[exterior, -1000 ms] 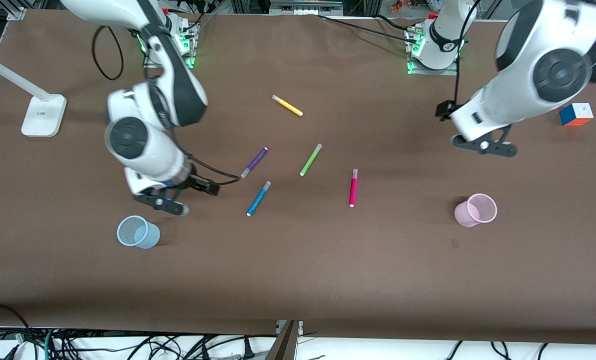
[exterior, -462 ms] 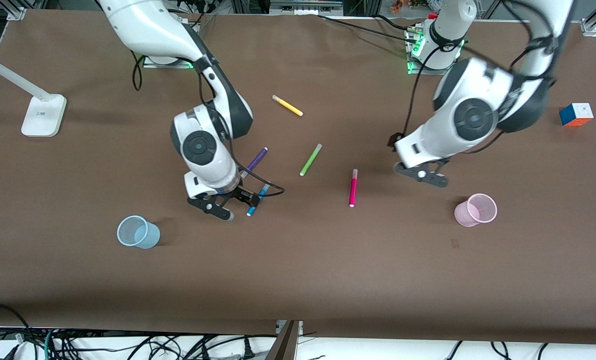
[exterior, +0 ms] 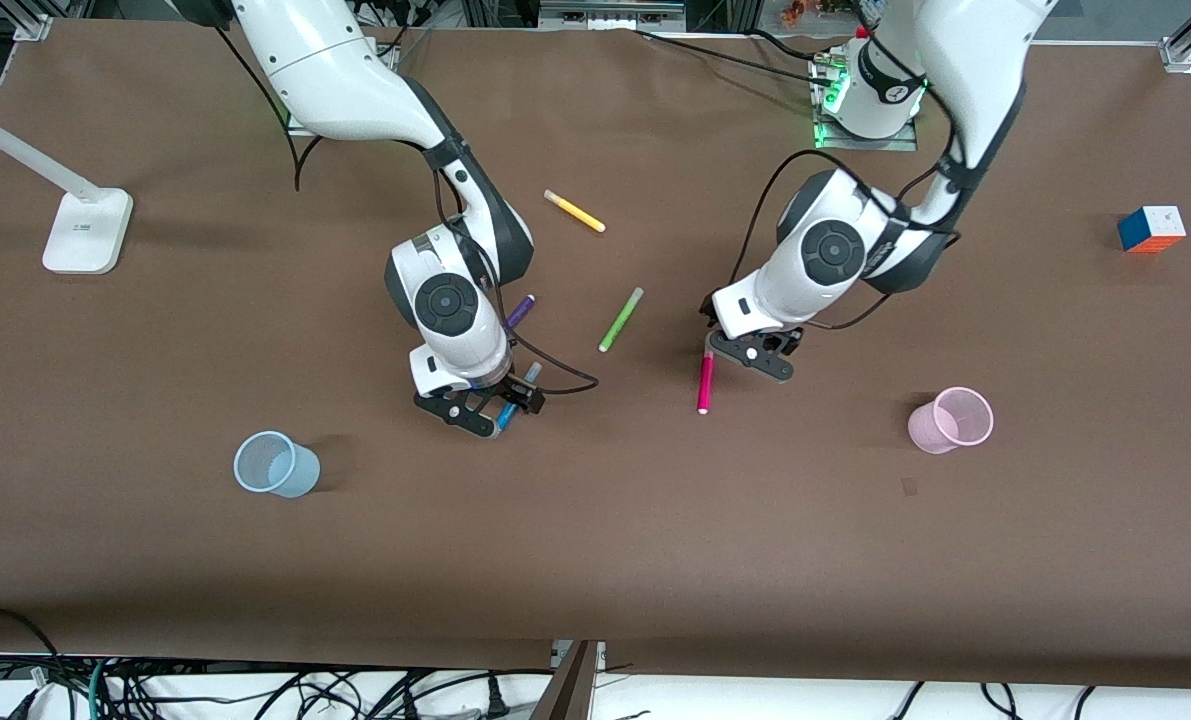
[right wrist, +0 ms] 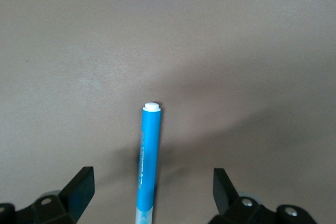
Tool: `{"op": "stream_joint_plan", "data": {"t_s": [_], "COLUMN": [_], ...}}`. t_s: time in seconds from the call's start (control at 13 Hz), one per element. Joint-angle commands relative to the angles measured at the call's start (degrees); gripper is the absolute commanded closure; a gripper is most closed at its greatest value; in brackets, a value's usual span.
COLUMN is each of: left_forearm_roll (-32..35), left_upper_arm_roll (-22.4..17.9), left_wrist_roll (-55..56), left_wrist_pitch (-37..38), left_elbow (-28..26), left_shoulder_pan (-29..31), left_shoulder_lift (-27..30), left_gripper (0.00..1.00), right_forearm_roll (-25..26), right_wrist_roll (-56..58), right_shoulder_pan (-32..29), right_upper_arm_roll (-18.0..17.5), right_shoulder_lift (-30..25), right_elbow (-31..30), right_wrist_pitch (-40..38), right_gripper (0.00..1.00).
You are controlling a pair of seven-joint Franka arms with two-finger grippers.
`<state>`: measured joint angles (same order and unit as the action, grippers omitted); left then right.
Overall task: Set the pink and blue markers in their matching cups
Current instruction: 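Reach the right gripper to the blue marker while the left gripper reaches the pink marker, then grasp the blue marker with the right gripper while the left gripper grasps the pink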
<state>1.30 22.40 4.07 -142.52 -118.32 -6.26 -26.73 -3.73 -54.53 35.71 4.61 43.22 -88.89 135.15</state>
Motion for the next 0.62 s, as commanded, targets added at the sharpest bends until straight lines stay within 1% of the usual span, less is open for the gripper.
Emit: {"op": "stream_joint_plan", "data": {"t_s": [0.0,0.08,0.23,0.46,0.54], "left_forearm_roll": [2.21,2.3,2.3,2.3,2.65], "left_upper_arm_roll": [-0.42,-0.51,-0.51,-0.51,-0.51], "left_wrist_roll": [0.23,0.23,0.23,0.23,0.06], "left_wrist_pitch": [-7.66,-9.26,-9.36,-9.36,-9.36], "left_elbow": [0.02,-0.06,-0.07,-0.07,-0.07], "left_shoulder_pan": [-0.68,-0.68,-1.03,-1.47,-1.47], "left_shoulder_lift": [-5.25,-6.14,-6.06,-6.14,-6.14], "left_gripper": [0.0,0.0,0.0,0.0,0.11], "right_forearm_roll": [-0.32,-0.4,-0.58,-0.58,-0.58], "right_wrist_roll": [-0.58,-0.67,-0.93,-0.93,-0.84], "right_shoulder_pan": [0.5,0.5,0.5,1.02,1.02], "right_upper_arm_roll": [0.49,0.49,0.49,0.49,0.49], "right_shoulder_lift": [1.16,1.77,2.83,3.62,3.71], "right_elbow": [1.17,1.17,1.17,1.17,1.17], "right_wrist_pitch": [1.34,1.87,4.06,4.51,4.51], "right_gripper": [0.0,0.01,0.01,0.03,0.09]}}
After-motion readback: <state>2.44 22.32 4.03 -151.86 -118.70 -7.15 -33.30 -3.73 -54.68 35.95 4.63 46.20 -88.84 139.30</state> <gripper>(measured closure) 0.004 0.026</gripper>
